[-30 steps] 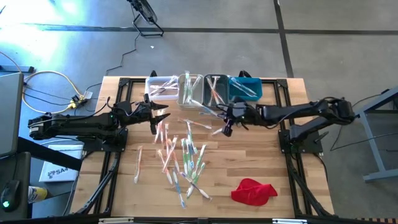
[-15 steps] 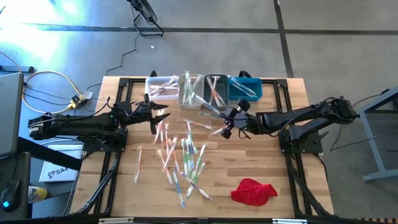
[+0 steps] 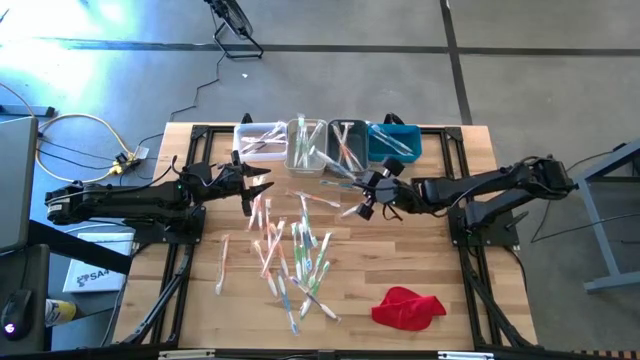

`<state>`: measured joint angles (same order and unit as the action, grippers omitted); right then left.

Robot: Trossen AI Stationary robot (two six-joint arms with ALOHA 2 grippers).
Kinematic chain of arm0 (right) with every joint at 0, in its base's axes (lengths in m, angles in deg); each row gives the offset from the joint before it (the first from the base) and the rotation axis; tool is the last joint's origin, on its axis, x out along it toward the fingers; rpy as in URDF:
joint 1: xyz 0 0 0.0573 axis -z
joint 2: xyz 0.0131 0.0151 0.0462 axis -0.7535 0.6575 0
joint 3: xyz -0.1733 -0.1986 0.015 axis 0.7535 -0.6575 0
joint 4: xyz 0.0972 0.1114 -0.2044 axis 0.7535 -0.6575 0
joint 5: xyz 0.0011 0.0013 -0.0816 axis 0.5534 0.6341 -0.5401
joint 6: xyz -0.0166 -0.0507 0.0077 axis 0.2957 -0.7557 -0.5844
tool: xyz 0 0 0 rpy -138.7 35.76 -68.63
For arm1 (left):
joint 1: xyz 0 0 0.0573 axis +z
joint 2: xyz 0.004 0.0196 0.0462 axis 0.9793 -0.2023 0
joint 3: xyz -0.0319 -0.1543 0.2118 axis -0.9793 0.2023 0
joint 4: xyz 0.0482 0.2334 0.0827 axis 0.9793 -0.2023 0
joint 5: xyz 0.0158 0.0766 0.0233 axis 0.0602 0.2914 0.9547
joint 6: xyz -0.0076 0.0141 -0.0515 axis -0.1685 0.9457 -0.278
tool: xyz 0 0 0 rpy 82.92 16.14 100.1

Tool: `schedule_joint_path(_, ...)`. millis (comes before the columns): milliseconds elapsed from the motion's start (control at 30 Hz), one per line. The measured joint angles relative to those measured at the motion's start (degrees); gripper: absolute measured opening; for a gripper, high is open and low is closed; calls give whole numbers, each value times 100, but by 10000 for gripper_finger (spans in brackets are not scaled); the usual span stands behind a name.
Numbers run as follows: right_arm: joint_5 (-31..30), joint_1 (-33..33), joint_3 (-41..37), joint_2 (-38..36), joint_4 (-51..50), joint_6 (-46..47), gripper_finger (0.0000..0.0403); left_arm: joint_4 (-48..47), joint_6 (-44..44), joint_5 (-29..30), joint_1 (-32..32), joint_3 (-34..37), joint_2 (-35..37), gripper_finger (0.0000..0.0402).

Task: Pick & Place Toothbrushes
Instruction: Put the blue toothbrush into the blue bin

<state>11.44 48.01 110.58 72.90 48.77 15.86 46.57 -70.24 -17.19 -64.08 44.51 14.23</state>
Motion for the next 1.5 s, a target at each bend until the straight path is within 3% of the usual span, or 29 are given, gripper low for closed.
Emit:
schedule_joint_path(300, 97, 859, 0, 4, -699, -105, 3, 0, 1, 0, 1, 0, 0, 171)
schedule_joint_path(900, 1423, 2942, 0, 4, -1049, -1214, 3, -1, 147, 2, 0, 0, -1, 171)
schedule_joint_path(1500, 1774, 4135, 0, 4, -1522, -1979, 3, -3, 152, 2, 1, 0, -2, 171)
